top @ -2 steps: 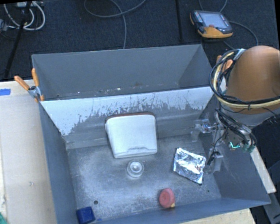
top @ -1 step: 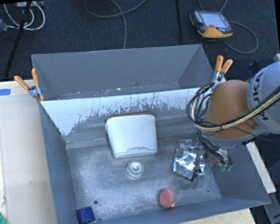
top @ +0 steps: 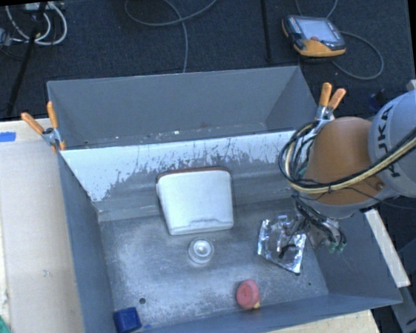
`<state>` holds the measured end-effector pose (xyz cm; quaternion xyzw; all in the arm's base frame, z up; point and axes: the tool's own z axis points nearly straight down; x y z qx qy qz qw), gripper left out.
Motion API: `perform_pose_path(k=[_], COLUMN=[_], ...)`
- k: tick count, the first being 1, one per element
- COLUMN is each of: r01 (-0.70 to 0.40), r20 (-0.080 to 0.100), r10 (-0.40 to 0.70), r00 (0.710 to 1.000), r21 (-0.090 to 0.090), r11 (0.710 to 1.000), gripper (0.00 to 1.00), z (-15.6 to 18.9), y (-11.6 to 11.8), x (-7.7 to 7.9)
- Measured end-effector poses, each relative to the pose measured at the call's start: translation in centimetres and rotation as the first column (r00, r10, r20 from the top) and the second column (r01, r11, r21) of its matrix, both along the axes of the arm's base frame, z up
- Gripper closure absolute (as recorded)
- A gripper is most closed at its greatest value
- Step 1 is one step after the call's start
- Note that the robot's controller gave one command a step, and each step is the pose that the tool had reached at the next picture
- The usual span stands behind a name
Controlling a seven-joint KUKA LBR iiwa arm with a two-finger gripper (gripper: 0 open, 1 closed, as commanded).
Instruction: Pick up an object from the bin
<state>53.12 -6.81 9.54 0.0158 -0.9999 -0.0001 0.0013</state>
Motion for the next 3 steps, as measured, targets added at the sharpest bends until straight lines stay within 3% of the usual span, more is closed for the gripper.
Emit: perform_pose_path(k=[1,2,3], r01=[0.0,-0.002,-0.003], r20=[0.0,0.0,0.0], r10=[0.0,0.002,0.003], r00=[1.0,1.0,1.0], r21=[0.0,0.0,0.0], r11=[1.0,1.0,1.0], gripper=[0.0,1.0,0.0], z=[0.0,0.0,0.0], y=[0.01,0.01,0.0], x=[0.0,0.0,0.0])
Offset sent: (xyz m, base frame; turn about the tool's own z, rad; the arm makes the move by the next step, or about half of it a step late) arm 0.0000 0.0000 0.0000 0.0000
